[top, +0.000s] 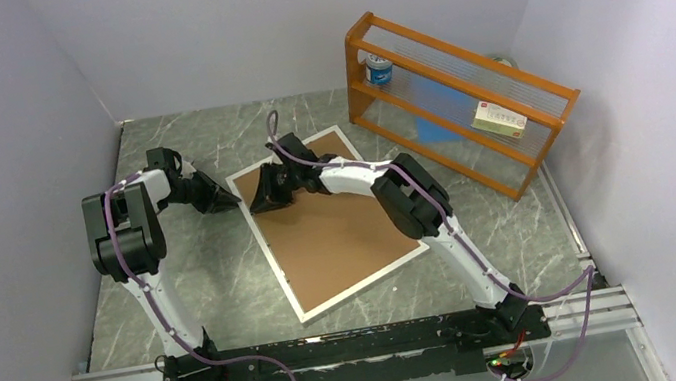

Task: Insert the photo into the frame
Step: Install the photo frame at the center of the board, then adjust the photo frame at the center of the board.

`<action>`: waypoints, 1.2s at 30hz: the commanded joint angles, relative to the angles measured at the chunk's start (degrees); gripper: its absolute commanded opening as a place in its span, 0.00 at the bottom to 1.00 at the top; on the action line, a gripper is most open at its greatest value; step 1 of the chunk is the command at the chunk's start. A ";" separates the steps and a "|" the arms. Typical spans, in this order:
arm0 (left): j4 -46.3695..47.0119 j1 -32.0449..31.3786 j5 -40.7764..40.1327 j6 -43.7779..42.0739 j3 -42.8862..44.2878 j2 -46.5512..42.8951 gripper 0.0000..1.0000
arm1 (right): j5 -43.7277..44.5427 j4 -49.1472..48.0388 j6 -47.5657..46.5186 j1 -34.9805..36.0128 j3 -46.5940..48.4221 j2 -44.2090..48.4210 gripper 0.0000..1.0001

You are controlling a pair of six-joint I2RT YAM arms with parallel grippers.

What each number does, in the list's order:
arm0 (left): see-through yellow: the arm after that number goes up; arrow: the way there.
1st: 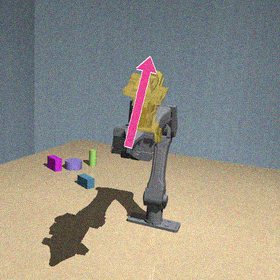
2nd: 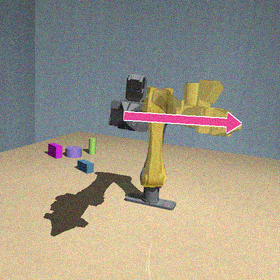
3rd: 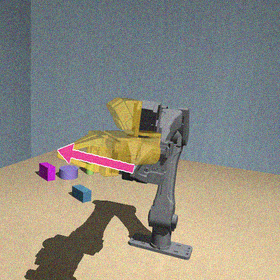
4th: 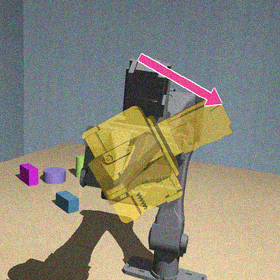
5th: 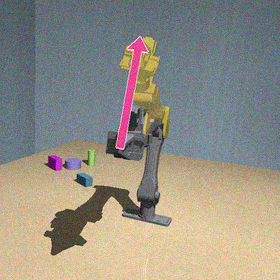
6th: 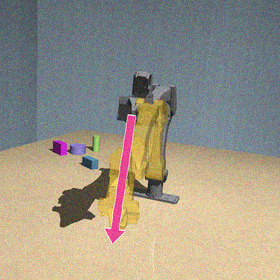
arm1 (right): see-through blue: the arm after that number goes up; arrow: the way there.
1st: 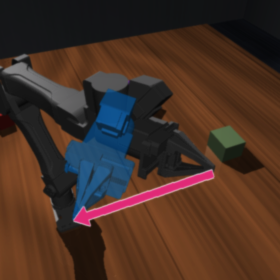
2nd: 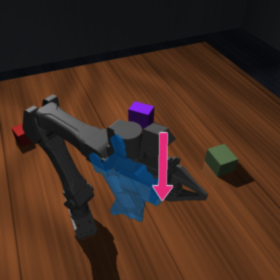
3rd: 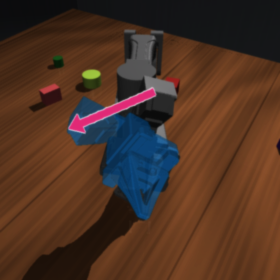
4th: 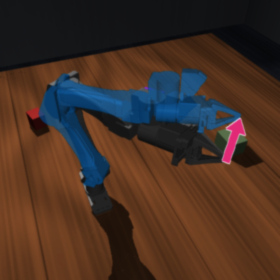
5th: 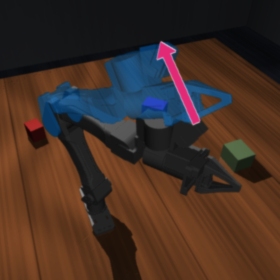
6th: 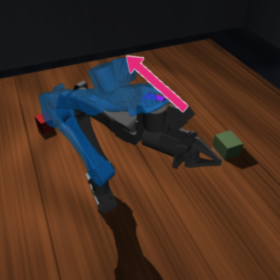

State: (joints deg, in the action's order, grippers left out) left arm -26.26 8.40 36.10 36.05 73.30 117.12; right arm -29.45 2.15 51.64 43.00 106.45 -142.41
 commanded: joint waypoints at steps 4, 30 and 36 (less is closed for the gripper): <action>-4.73 -1.43 -10.43 -1.86 -1.83 4.39 0.15 | 21.99 19.93 -7.62 -0.73 0.65 -1.71 0.24; 0.09 -1.39 -0.11 -2.05 -7.54 -4.86 0.68 | 34.55 25.99 -23.01 -17.65 -29.01 33.78 0.88; 1.54 -1.40 1.58 -1.40 -9.89 -6.55 0.68 | 24.66 23.27 -21.63 -19.16 -34.18 35.15 0.89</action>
State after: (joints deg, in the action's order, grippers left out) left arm -24.21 7.27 40.25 35.42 65.89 111.39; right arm 2.92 27.64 29.63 24.86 74.63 -109.16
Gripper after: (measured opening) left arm 0.678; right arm 0.883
